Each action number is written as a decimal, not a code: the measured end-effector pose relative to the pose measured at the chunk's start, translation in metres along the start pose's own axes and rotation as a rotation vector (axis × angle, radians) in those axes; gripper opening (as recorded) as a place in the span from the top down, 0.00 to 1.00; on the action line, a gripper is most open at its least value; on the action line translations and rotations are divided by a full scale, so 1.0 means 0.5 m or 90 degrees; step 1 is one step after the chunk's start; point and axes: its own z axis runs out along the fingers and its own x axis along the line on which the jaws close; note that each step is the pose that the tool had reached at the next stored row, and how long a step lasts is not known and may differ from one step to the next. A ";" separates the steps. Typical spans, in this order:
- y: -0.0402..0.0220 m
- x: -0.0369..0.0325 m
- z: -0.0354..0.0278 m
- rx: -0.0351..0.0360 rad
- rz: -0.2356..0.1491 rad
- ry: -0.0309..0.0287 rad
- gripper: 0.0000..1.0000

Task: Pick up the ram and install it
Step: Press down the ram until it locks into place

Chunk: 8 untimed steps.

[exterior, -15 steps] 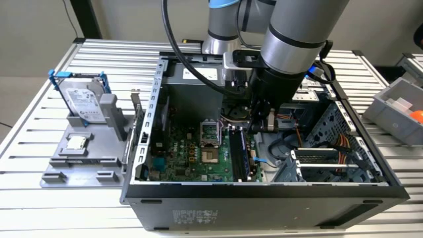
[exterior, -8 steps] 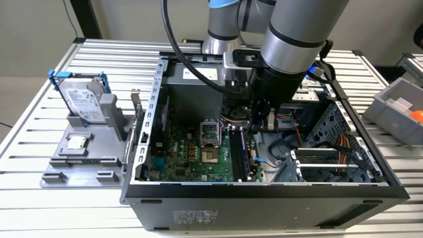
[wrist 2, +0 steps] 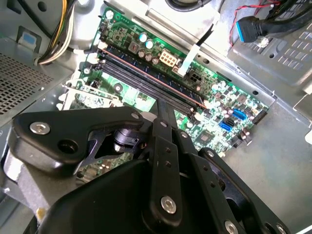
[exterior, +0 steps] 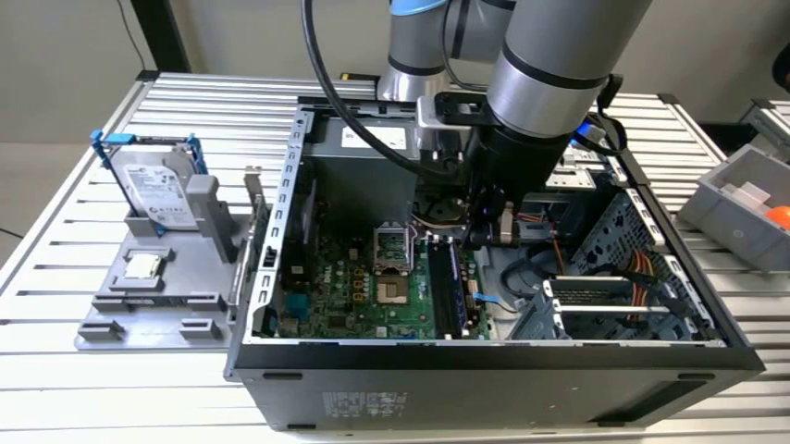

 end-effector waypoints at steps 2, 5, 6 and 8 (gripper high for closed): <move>0.000 0.000 0.000 0.0000 0.000 0.0000 1.00; 0.000 0.000 0.000 0.0000 0.000 0.0000 1.00; 0.000 0.000 -0.001 0.0000 0.000 0.0001 1.00; 0.000 0.000 -0.001 0.0000 0.000 0.0000 1.00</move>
